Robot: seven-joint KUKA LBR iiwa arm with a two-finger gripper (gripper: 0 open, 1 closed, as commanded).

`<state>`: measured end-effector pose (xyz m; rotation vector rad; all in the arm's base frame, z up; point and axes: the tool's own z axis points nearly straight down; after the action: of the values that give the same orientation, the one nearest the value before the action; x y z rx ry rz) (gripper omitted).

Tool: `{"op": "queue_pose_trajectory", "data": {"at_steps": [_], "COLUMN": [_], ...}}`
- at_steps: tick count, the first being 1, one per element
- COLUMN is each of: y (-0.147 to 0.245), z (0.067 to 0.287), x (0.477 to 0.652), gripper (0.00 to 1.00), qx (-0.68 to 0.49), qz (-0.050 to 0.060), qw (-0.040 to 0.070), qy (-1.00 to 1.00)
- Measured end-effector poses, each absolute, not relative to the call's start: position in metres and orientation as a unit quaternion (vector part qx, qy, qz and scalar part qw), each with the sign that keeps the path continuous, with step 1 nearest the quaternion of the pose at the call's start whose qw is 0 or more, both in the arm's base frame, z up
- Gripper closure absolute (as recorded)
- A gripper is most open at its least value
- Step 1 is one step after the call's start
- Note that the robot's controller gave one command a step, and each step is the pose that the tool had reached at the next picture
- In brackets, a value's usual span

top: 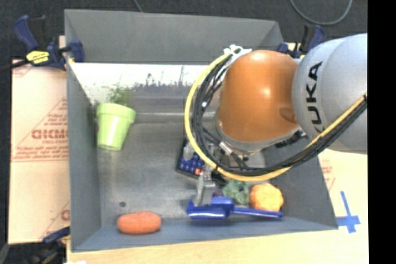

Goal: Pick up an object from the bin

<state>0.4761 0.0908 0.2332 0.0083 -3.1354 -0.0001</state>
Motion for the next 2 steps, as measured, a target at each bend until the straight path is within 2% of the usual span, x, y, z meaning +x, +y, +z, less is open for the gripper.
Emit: {"op": "queue_pose_trajectory", "data": {"at_steps": [1,2], "y": [0.09,0.077], "z": [0.238,0.303], "x": [0.478,0.487], "gripper": [0.0,0.0], "qx": [0.001,0.014], "qz": [-0.001,-0.001], "qw": [-0.001,-0.004], "qy": [-1.0,-1.0]}}
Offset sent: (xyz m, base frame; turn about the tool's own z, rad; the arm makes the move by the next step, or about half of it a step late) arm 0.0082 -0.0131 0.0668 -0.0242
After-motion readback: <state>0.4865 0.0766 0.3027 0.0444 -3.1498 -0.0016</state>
